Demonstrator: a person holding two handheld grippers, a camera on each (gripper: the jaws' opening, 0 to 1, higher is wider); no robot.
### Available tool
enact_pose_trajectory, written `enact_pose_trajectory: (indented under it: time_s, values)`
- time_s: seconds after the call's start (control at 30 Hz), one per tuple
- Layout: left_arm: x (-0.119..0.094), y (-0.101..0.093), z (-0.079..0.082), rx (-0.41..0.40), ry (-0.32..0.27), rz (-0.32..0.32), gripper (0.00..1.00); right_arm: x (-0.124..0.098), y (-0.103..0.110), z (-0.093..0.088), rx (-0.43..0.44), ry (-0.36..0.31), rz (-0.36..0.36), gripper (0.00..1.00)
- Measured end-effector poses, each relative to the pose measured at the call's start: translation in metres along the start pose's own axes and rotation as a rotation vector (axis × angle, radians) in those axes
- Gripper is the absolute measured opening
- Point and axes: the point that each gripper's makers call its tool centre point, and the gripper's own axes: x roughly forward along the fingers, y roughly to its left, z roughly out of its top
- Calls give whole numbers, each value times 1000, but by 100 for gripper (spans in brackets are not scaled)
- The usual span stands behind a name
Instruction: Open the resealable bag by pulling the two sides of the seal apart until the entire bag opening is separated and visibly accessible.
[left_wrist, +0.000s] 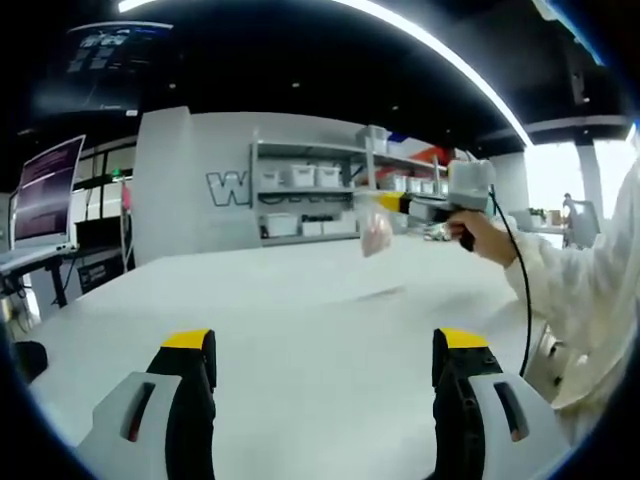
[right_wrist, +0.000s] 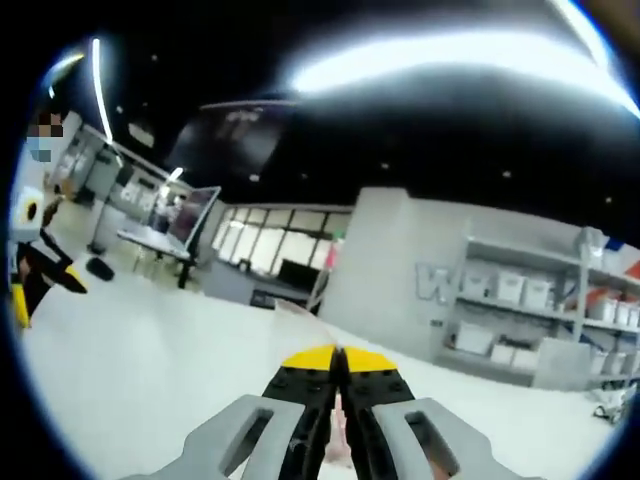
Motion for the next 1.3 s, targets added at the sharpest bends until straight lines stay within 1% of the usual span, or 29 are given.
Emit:
enact_pose_trajectory:
  time_s: [0.3, 0.5, 0.63, 0.73, 0.83, 1.13, 1.3]
  values:
    - [3, -2, -1, 2, 5, -8, 89, -14, 3, 1, -47, 9, 17, 0]
    - [4, -3, -1, 0, 5, -12, 89, -22, 5, -2, -53, 18, 26, 0]
    - [4, -4, -1, 1, 6, -15, 89, -28, 8, 0, -63, 16, 31, 0]
    - [3, -3, 0, 0, 5, -13, 89, -34, 14, 5, -78, 6, 45, 0]
    - [3, -2, 0, 0, 5, -13, 89, -40, 19, 7, -127, 8, 50, 0]
    - [4, -5, -1, -3, 5, -21, 89, -49, 28, 7, -147, 12, 78, 0]
    - [3, -4, 1, -1, 2, -16, 89, -56, 37, 10, -180, 10, 98, 0]
